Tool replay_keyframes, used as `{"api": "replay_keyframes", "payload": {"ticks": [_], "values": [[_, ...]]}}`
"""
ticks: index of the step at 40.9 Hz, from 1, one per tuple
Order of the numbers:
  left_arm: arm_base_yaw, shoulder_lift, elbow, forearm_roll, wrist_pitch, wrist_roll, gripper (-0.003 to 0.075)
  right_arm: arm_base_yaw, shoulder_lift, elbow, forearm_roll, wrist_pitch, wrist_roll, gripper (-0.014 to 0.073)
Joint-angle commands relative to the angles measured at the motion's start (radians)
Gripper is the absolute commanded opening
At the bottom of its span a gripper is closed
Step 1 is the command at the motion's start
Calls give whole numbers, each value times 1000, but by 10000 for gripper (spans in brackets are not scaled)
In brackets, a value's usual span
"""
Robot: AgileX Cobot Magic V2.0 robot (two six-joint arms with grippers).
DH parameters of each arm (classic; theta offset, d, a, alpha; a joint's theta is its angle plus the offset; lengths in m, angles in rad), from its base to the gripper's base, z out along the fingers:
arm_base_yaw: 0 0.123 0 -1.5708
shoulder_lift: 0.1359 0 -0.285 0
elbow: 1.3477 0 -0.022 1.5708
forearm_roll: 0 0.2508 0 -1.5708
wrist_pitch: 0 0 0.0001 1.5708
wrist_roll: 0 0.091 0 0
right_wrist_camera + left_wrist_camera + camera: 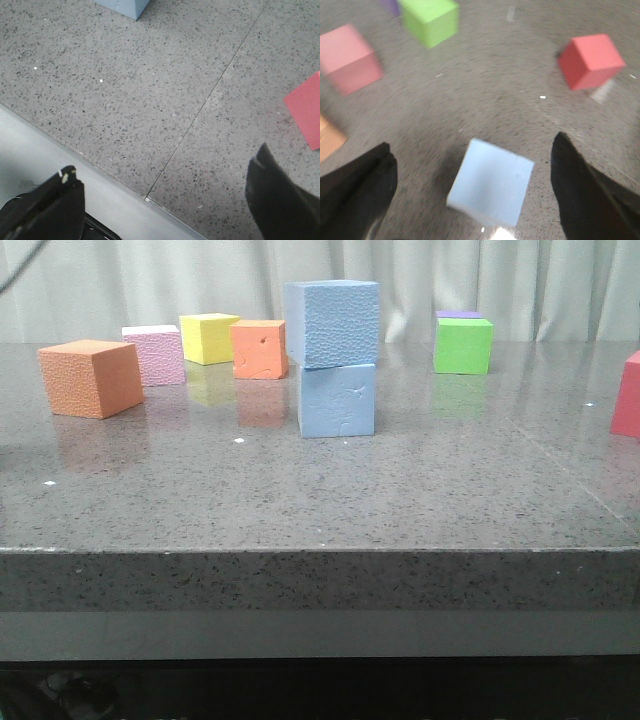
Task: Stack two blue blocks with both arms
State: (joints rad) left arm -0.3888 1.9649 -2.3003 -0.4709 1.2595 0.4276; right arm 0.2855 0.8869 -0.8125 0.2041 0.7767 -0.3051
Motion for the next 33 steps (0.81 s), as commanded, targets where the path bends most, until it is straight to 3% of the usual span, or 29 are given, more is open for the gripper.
{"api": "replay_keyframes", "payload": {"ticks": [1,9,33], "values": [[-3,-114,-33,103,26,-167,607,-5,-12,-27,13,-49,-8,653],[-3,-264,109,139,26,-209,607,-5,-12,-27,13,-49,-8,653],[-3,-863,1039,354,-208,-276,587,-8,-11,-29,12,-78,28,653]]}}
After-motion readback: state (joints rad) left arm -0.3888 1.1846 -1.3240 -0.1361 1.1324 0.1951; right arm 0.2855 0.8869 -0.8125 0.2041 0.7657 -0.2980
